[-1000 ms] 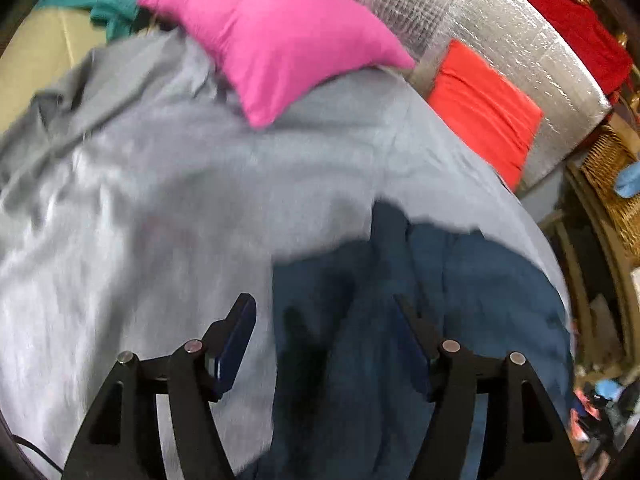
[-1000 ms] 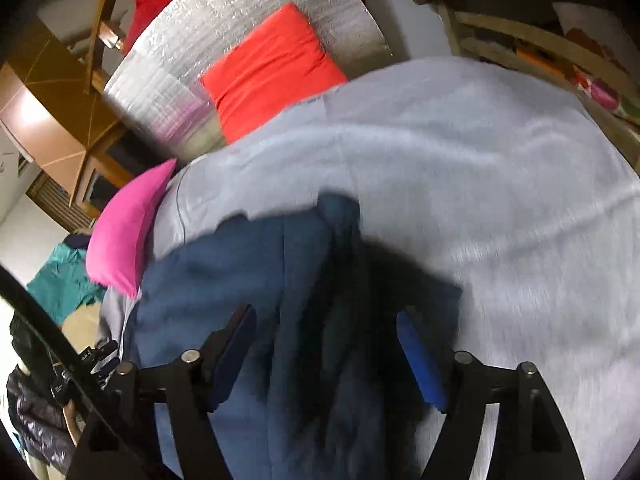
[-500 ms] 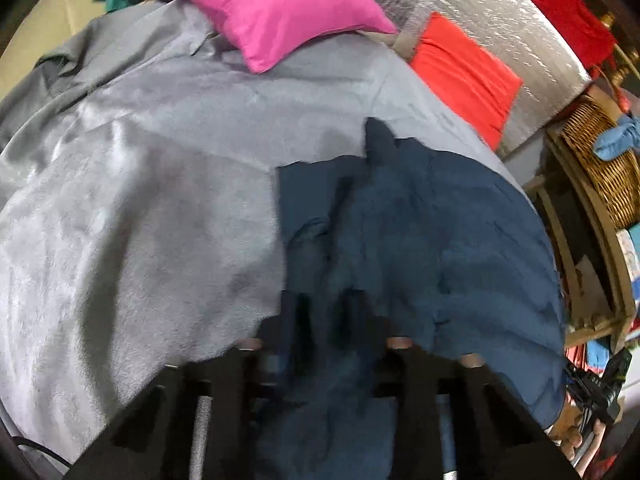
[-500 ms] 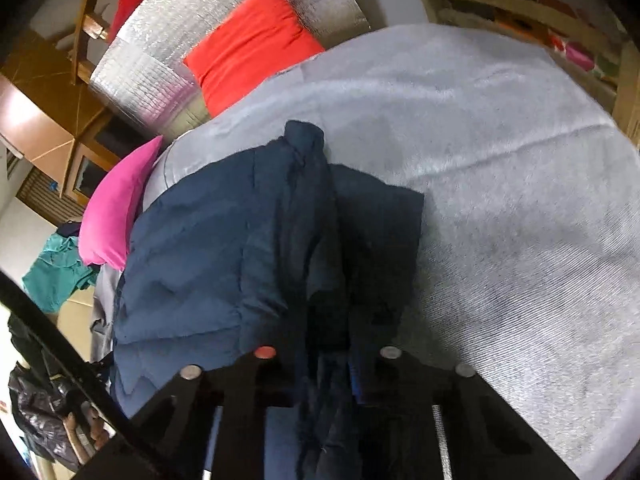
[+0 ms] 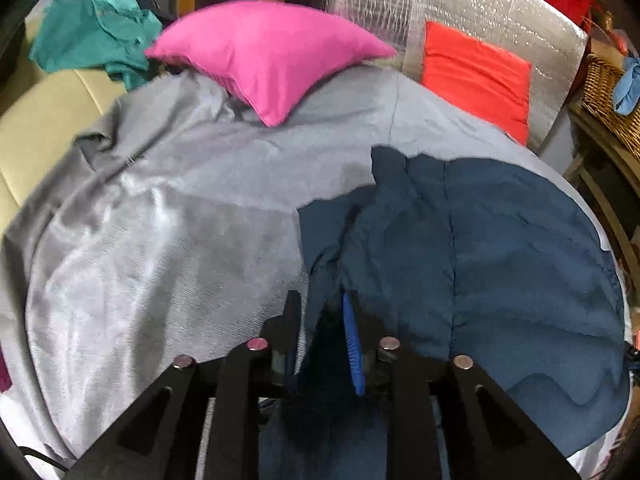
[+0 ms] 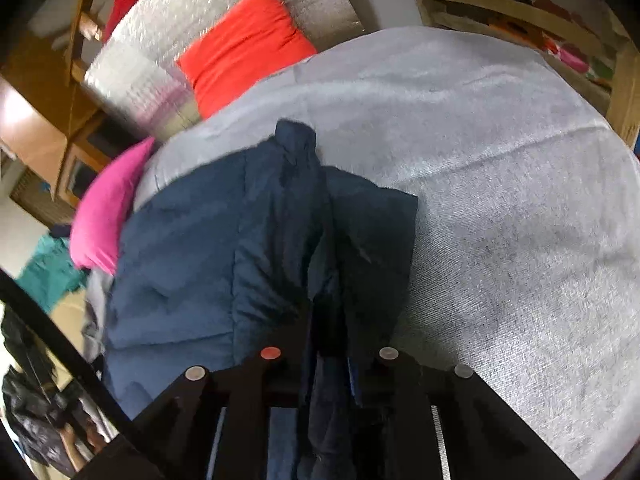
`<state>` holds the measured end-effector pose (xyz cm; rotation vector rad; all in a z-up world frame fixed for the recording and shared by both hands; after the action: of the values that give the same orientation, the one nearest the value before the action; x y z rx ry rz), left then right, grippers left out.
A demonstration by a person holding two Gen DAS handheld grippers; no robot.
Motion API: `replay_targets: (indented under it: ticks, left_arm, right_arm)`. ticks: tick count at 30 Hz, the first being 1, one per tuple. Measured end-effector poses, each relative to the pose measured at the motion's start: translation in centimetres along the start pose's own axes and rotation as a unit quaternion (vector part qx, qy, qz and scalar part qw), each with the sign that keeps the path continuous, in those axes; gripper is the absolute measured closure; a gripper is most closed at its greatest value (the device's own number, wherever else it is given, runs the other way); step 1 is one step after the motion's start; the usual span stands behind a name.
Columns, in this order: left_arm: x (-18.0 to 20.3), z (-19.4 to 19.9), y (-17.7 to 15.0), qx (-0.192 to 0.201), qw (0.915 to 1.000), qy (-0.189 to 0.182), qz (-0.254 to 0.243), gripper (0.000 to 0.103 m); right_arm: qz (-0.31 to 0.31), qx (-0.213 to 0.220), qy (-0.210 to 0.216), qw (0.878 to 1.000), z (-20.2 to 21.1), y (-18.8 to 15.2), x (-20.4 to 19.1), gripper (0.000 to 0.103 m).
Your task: Fold large clothes
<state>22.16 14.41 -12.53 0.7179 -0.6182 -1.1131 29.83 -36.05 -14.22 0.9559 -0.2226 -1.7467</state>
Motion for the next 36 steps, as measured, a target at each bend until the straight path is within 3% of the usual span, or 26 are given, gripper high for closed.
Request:
replay_targets:
  ticks: [1, 2, 3, 4, 8, 11, 13, 15, 16, 17, 18, 19, 21, 26, 31, 34, 35, 36]
  left_arm:
    - [0.2, 0.5, -0.1, 0.011, 0.9998, 0.014, -0.013, 0.064]
    - [0.5, 0.9, -0.2, 0.019, 0.9992, 0.022, -0.025, 0.050]
    - [0.8, 1.2, -0.3, 0.025, 0.9988, 0.025, -0.035, 0.044]
    - [0.9, 1.5, -0.5, 0.028, 0.9982, 0.028, -0.045, 0.038]
    - [0.3, 1.6, -1.6, -0.012, 0.9987, 0.012, -0.047, 0.037]
    - [-1.5, 1.7, -2.4, -0.035, 0.9993, -0.014, -0.003, 0.037]
    - [-2.6, 1.6, -2.6, -0.045, 0.9978, -0.036, 0.032, 0.038]
    - [-3.0, 1.2, -2.7, -0.052, 0.9964, -0.047, 0.047, 0.045]
    - [-3.1, 0.7, -2.8, -0.061, 0.9949, -0.058, 0.055, 0.058]
    - [-2.7, 0.5, -3.0, -0.067, 0.9938, -0.066, 0.059, 0.070]
    - [-2.6, 0.4, -3.2, -0.069, 0.9936, -0.065, 0.061, 0.075]
    - [-2.4, 0.7, -3.1, -0.065, 0.9944, -0.061, 0.057, 0.089]
    - [-2.5, 1.4, -3.1, -0.055, 0.9952, -0.059, 0.055, 0.092]
    - [-3.0, 0.1, -3.9, -0.079, 0.9953, -0.026, 0.049, 0.095]
    - [-4.1, 1.5, -3.8, -0.068, 0.9928, -0.042, 0.089, 0.095]
    - [-5.3, 2.0, -4.0, -0.071, 0.9874, -0.058, 0.129, 0.084]
    - [-5.6, 2.3, -4.1, -0.068, 0.9855, -0.066, 0.141, 0.074]
    - [-5.7, 2.7, -4.1, -0.065, 0.9841, -0.075, 0.147, 0.068]
  right_arm:
    - [-0.004, 0.007, -0.002, 1.000, 0.4, 0.0, 0.1, 0.071]
    - [-0.004, 0.011, -0.004, 1.000, 0.7, -0.1, 0.0, 0.052]
    - [-0.003, 0.013, -0.008, 1.000, 1.0, -0.3, -0.1, 0.035]
    - [-0.001, 0.016, -0.011, 1.000, 1.3, -0.5, -0.2, 0.031]
    - [0.011, -0.002, -0.028, 1.000, 2.5, -2.2, -0.6, 0.031]
    - [0.015, -0.011, -0.040, 0.999, 3.9, -3.8, -0.1, 0.032]
    - [0.006, -0.009, -0.032, 0.999, 4.8, -4.3, 0.3, 0.040]
    - [0.002, -0.010, -0.025, 1.000, 5.1, -4.4, 0.5, 0.061]
    - [-0.002, -0.015, -0.015, 1.000, 5.0, -4.4, 0.5, 0.067]
    - [-0.004, -0.019, -0.007, 1.000, 4.6, -4.4, 0.4, 0.080]
    - [-0.004, -0.022, -0.005, 1.000, 4.4, -4.5, 0.3, 0.083]
    - [0.001, -0.018, -0.008, 1.000, 4.5, -4.4, 0.0, 0.086]
    - [0.004, -0.004, 0.002, 1.000, 5.4, -4.3, -0.3, 0.091]
    - [0.018, -0.025, -0.020, 0.999, 4.0, -4.9, -0.2, 0.091]
    - [0.023, -0.011, -0.018, 1.000, 4.9, -5.0, -0.6, 0.087]
    - [-0.011, 0.005, 0.002, 1.000, 6.2, -5.0, 0.2, 0.083]
    - [-0.021, 0.009, 0.007, 1.000, 6.8, -5.1, 0.6, 0.073]
    - [-0.032, 0.013, 0.011, 0.999, 7.3, -5.3, 0.9, 0.053]
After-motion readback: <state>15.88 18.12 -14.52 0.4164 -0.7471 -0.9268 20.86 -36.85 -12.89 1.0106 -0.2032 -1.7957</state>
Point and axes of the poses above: each gripper's, at about its wrist camera, not at the fingertips, and z roughly against the way its jaws point, x to its right, y to its top, the point moved 1 cm from there along -z, roughly the way its jaws point, and after that the axes turned 12 degrees about x, right-handed, at the moved point
